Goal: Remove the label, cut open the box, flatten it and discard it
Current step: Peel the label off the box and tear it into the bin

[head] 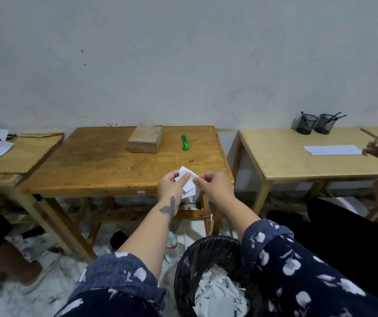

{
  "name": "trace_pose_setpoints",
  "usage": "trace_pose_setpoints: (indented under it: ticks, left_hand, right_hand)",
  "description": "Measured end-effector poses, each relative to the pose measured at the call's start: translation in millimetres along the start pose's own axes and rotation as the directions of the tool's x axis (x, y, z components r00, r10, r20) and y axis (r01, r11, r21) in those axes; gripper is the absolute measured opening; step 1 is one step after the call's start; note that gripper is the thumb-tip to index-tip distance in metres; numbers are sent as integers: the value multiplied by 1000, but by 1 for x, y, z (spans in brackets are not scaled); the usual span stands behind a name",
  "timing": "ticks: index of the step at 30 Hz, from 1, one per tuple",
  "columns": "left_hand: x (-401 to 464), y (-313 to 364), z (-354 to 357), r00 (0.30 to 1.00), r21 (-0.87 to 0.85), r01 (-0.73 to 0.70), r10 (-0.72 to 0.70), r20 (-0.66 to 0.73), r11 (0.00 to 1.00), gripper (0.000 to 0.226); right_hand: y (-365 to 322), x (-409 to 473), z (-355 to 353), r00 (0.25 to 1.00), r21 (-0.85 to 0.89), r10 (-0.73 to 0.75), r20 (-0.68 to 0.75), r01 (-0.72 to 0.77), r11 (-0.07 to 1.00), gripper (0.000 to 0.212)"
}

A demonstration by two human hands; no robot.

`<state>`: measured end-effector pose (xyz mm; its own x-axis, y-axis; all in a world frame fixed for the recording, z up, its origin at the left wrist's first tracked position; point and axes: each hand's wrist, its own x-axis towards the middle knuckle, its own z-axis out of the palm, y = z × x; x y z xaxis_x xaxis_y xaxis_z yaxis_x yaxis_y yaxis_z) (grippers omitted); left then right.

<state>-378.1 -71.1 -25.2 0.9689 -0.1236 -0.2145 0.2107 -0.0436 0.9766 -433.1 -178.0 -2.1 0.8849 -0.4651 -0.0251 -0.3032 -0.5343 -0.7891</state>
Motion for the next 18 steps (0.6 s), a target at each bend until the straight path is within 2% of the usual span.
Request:
trace_pose_setpoints:
  ticks: [2, 5, 6, 8, 10, 12, 14, 18]
  left_hand:
    - [-1, -2, -1, 998, 62, -50, 52, -30, 997, 37]
    - [-4, -1, -5, 971, 241, -207, 230, -72, 948, 28]
    - [-3, -1, -8, 956, 305, -260, 289, -53, 916, 25]
    - [-2, 1, -15, 926, 461, -362, 370, 78, 810, 23]
    - [0, 5, -21, 893, 561, -448, 374, 250, 696, 14]
    - [0, 12, -24, 874, 538, -482, 334, 353, 692, 4]
    - [-3, 18, -24, 865, 523, -488, 306, 397, 699, 3]
    - [-9, 19, -15, 842, 565, -534, 329, 429, 630, 6]
  right_hand:
    - [-3, 2, -1, 1000, -30, -7, 5, 8, 1000, 28]
    - [-4, 4, -2, 999, -101, 6, 40, -2, 995, 27]
    - [-3, 6, -3, 998, -120, -1, 67, 9, 993, 27]
    - [0, 8, -8, 991, -145, -47, 128, 66, 987, 25]
    - [1, 8, -17, 976, -177, -113, 184, 146, 973, 20]
    - [0, 7, -26, 955, -217, -177, 239, 231, 949, 14]
    - [-1, 7, -31, 939, -255, -223, 264, 290, 922, 15]
    - [0, 8, -35, 927, -304, -233, 293, 322, 897, 18]
